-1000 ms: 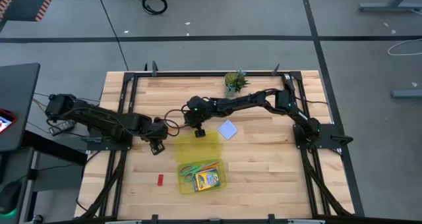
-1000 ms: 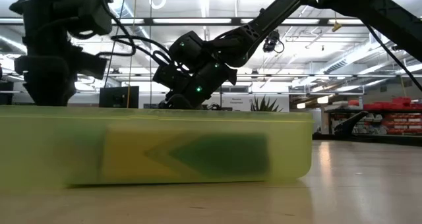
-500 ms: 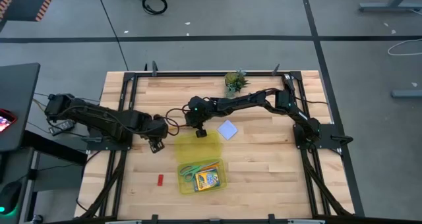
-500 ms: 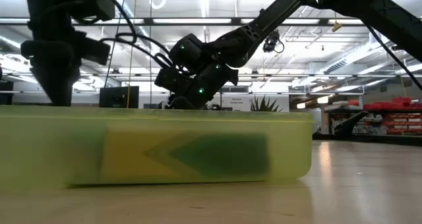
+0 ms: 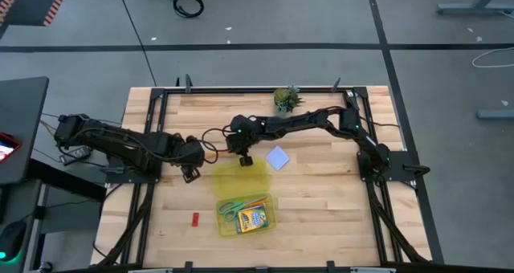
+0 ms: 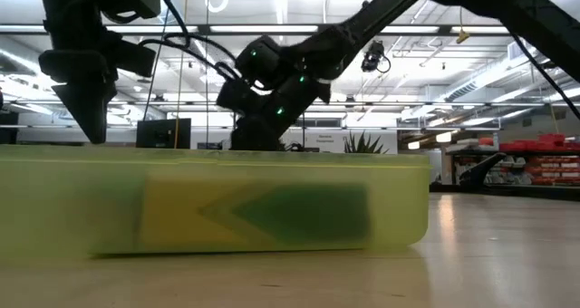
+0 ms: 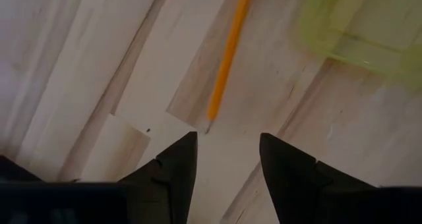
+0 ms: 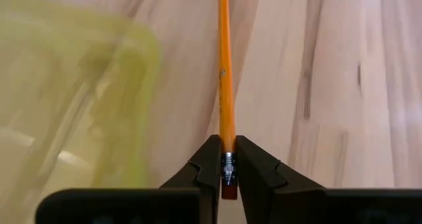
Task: Pack school essentials
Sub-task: Put the orange pencil into the yellow supply box
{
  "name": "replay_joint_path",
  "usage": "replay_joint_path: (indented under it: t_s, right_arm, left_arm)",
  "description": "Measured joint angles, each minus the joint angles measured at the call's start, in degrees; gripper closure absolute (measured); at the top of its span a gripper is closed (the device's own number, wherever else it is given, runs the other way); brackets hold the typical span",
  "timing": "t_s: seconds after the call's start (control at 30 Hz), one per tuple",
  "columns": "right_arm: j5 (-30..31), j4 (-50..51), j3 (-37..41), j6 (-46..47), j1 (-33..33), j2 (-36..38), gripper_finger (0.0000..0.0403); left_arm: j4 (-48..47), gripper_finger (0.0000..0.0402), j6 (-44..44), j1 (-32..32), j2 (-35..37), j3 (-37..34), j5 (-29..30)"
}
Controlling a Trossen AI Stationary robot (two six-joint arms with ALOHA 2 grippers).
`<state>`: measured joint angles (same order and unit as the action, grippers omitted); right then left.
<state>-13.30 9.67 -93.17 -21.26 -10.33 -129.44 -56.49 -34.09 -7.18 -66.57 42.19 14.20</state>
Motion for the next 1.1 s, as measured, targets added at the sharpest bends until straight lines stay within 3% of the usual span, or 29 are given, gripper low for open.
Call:
replay_joint_path:
  t_s: [0.37,1.1]
  right_arm:
    - [-0.8,7.8,0.0,0.5,0.3,6.4,0.0356]
    - [-8.3,24.3,0.1,4.6,2.7,9.9,0.0356]
  left_arm:
    - [0.3,0.023,4.6,0.0,0.0,0.0,0.1]
    - [1.1,0.023,6.9,0.0,0.0,0.0,-0.5]
